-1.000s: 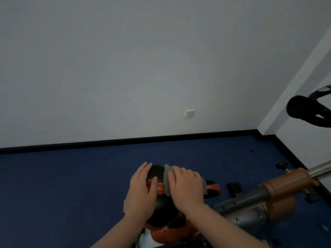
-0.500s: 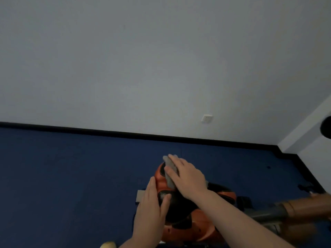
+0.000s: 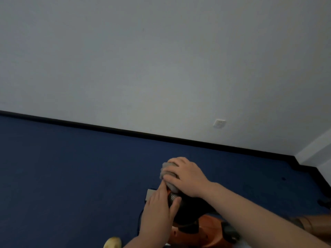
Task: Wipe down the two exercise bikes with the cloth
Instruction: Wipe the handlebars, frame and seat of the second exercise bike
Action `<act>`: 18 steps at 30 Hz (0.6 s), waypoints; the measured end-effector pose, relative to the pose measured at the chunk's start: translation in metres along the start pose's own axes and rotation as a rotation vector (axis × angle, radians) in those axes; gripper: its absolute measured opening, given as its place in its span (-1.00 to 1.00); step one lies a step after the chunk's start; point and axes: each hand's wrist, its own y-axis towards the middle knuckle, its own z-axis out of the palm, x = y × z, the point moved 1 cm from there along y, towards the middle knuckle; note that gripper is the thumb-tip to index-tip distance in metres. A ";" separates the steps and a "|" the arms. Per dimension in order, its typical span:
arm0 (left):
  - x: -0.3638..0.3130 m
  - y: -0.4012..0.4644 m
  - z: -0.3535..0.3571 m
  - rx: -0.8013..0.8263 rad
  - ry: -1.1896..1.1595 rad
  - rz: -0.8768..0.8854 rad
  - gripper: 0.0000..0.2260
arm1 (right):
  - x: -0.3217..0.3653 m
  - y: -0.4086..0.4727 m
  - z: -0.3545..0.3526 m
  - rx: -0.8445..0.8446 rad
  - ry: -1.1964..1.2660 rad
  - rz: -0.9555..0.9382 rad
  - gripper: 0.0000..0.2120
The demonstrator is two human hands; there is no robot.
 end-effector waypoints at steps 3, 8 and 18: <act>0.004 -0.003 0.001 0.013 0.059 -0.006 -0.37 | -0.023 -0.007 -0.011 0.082 0.334 0.010 -0.70; 0.008 -0.008 0.004 0.000 0.072 -0.024 -0.40 | -0.010 0.032 -0.015 0.154 0.199 0.344 -0.69; 0.011 -0.011 0.006 -0.016 0.062 0.032 -0.44 | -0.024 -0.007 -0.010 0.076 0.386 0.161 -0.65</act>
